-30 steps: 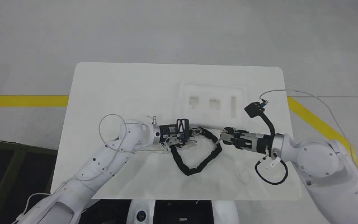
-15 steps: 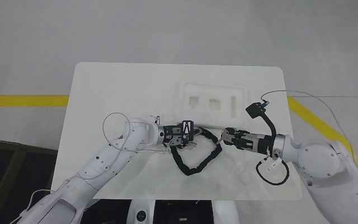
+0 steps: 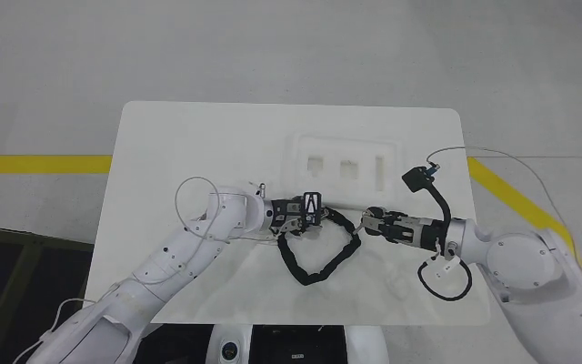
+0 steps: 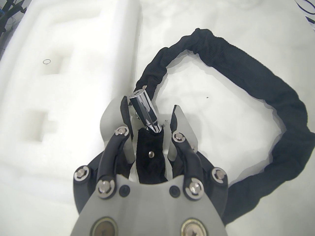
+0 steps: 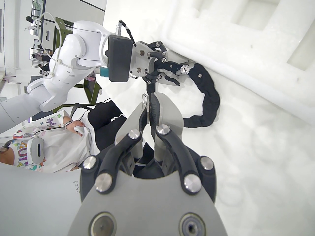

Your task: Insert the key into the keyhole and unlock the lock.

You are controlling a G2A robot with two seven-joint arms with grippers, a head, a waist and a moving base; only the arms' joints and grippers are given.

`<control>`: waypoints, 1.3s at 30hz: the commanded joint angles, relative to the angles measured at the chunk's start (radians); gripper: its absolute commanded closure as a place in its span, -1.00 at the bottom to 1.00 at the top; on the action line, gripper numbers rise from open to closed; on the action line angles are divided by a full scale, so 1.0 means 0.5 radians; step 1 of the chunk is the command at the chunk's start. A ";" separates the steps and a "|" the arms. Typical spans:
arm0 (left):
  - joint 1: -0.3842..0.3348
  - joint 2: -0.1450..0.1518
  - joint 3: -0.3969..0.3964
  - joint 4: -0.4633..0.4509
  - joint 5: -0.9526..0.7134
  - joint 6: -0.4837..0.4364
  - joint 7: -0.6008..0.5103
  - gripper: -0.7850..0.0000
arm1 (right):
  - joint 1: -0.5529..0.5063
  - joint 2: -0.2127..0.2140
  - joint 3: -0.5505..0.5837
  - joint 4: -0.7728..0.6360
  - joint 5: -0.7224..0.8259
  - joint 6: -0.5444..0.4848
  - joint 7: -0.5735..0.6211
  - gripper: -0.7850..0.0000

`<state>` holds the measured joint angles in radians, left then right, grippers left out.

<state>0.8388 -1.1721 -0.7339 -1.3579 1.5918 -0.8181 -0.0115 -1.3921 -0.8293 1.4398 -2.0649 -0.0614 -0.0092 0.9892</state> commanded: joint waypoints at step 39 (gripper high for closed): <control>0.254 0.084 -0.189 0.100 0.422 0.376 1.763 1.00 | 0.047 -0.019 -0.053 -0.174 0.031 0.007 -0.098 1.00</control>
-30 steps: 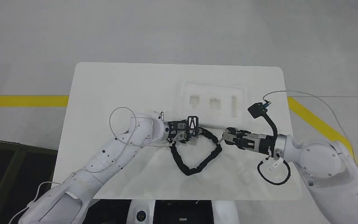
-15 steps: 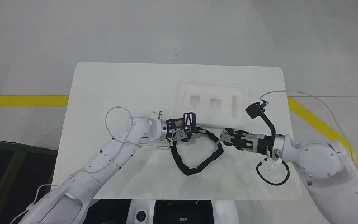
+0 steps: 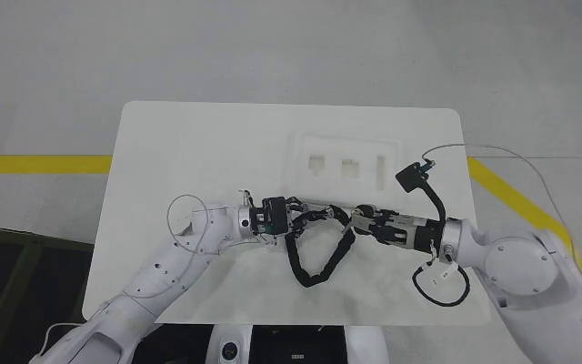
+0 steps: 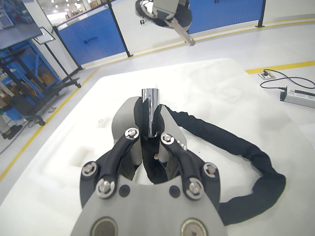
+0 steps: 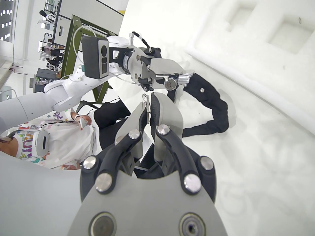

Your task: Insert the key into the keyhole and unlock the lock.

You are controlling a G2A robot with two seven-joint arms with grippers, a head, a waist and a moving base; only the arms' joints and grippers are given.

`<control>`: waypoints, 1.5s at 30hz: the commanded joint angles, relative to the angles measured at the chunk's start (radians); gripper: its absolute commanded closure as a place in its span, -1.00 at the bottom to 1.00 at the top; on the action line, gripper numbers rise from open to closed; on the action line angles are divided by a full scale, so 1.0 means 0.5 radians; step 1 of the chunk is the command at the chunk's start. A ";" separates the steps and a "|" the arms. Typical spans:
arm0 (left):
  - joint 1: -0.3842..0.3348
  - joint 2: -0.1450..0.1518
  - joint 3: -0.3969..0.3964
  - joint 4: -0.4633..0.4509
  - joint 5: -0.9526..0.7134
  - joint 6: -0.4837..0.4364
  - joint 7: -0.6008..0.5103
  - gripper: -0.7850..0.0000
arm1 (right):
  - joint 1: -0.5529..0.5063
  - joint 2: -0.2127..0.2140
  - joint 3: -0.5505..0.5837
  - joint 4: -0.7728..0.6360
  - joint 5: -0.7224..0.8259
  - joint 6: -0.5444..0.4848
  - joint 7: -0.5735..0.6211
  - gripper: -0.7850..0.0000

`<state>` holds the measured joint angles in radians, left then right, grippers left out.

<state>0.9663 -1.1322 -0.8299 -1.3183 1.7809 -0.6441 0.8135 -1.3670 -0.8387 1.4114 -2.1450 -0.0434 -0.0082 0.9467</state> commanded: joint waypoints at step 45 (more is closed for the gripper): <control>-0.058 -0.103 0.174 0.337 -0.135 0.298 0.672 1.00 | -0.008 -0.089 -0.353 -0.410 -0.855 0.489 -0.503 1.00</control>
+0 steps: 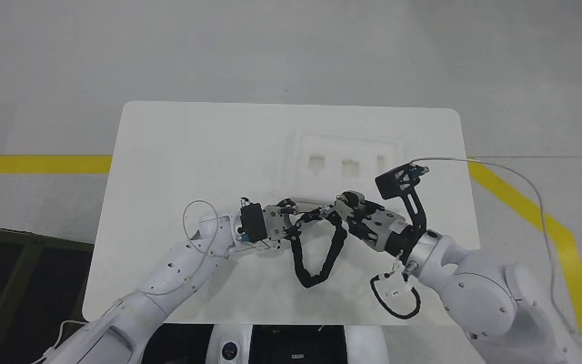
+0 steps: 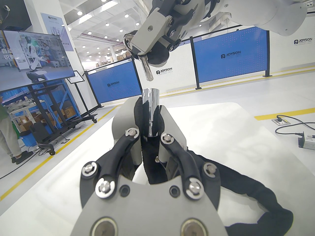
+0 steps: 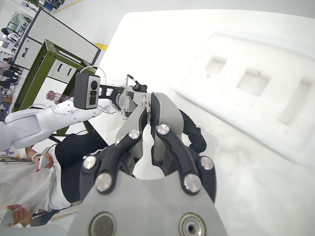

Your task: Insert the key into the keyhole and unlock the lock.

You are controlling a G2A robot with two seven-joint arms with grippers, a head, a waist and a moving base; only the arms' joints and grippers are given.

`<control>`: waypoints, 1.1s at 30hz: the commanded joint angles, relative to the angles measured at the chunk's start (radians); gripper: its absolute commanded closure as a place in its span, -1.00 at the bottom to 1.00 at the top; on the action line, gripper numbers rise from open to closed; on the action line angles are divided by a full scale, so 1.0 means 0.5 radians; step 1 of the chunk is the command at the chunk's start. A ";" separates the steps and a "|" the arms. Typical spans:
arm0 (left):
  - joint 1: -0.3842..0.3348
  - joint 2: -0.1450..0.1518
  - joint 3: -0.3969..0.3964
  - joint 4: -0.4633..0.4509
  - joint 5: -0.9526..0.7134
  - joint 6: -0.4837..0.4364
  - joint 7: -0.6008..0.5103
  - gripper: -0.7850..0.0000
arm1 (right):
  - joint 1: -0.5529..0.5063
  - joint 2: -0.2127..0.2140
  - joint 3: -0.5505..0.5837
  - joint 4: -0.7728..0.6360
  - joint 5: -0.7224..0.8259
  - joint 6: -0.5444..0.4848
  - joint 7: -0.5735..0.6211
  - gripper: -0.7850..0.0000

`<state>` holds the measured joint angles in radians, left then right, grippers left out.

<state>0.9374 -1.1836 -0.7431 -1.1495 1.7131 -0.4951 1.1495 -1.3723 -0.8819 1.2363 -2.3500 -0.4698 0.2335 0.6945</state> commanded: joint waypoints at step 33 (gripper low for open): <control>0.000 0.000 0.000 0.000 0.000 0.000 0.000 1.00 | 0.048 -0.062 -0.052 0.045 -0.045 0.043 0.056 1.00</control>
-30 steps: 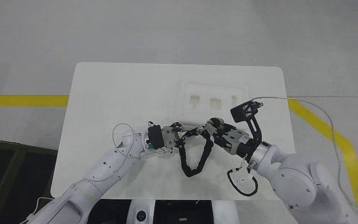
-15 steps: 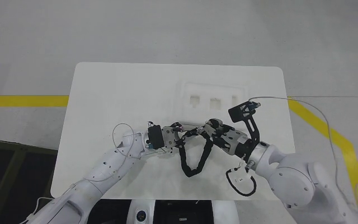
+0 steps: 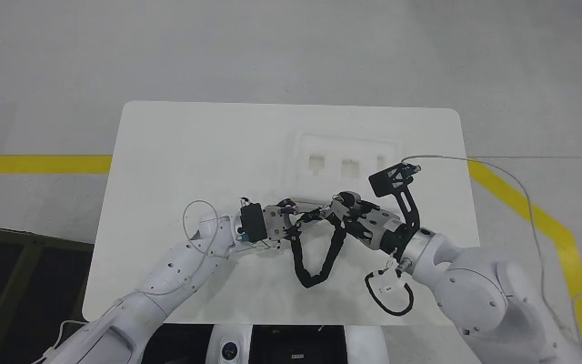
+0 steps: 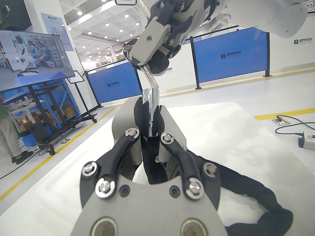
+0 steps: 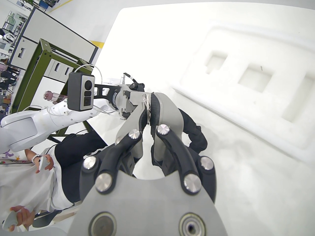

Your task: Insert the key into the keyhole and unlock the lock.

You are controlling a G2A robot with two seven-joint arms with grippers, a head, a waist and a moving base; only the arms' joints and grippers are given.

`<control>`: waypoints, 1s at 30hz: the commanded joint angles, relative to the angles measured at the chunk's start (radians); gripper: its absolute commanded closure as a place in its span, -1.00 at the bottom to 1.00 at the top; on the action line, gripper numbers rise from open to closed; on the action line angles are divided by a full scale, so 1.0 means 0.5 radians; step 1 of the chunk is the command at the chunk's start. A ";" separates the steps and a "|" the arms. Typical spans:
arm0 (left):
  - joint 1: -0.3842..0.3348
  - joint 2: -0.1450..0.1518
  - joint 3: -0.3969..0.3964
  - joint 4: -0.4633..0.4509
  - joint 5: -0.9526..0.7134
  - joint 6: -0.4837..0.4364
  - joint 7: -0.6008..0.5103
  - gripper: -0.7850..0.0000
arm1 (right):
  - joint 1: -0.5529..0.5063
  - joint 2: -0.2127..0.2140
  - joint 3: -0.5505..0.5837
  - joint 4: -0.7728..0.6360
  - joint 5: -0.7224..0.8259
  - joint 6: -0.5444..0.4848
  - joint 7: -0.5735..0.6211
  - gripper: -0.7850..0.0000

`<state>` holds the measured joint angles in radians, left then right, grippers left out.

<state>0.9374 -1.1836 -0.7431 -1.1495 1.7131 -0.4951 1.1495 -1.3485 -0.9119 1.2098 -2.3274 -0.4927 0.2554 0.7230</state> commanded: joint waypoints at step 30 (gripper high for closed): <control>0.000 0.000 0.000 0.000 0.000 0.000 0.000 1.00 | 0.036 -0.050 -0.013 0.041 -0.015 -0.026 0.008 1.00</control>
<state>0.9374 -1.1836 -0.7431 -1.1495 1.7131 -0.4951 1.1495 -1.3299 -0.9364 1.2037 -2.3075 -0.4998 0.2435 0.7278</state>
